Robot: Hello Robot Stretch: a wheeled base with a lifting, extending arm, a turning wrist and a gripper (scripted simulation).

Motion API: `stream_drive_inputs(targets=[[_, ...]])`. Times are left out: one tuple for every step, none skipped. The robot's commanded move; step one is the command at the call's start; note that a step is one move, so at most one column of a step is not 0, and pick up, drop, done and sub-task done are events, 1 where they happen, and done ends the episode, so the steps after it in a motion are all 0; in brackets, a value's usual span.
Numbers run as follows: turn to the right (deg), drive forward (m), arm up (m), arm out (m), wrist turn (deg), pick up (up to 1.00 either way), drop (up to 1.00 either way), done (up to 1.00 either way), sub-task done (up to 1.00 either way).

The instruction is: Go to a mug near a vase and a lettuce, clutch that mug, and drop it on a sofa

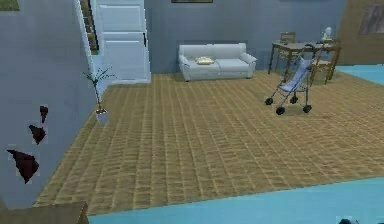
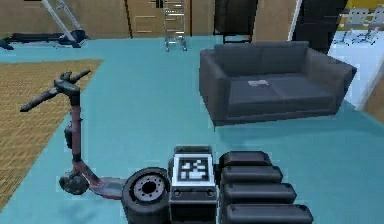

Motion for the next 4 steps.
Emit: stream_drive_inputs(targets=[[45.0, 0.0, 0.0, 0.0, 0.0, 0.0, 0.0, 0.0, 0.0], [36.0, 0.0, 0.0, 0.0, 0.0, 0.0, 0.0, 0.0, 0.0], [0.0, 0.1, 0.0, 0.0, 0.0, 0.0, 0.0, 0.0, 0.0], [-45.0, 0.0, 0.0, 0.0, 0.0, 0.0, 0.0, 0.0, 0.0]])
